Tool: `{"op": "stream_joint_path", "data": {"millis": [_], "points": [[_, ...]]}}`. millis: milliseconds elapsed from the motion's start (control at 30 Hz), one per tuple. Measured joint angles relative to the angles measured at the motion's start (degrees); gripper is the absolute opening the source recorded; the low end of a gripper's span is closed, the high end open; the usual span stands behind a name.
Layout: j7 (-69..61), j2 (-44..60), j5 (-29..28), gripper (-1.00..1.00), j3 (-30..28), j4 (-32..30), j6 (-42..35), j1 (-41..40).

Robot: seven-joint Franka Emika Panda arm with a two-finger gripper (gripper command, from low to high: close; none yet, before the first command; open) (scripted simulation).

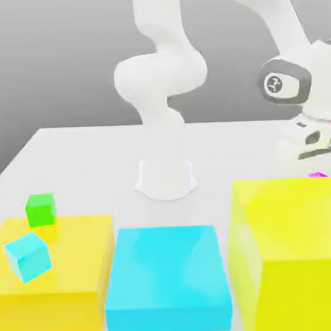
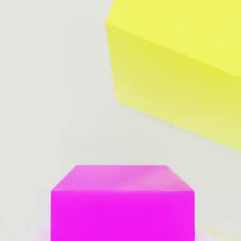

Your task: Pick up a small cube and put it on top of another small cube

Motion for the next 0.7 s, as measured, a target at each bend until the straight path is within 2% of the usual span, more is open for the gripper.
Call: {"op": "stream_joint_path", "data": {"millis": [300,600,700], "points": [[-15.02,2.47,-1.30,-1.00,-0.83,18.48,-13.60,0.24],[-22.46,7.03,-2.84,-1.00,-6.51,36.91,-27.16,-9.20],[-20.60,8.15,-2.98,-1.00,-9.16,37.56,-28.85,-14.09]]}}
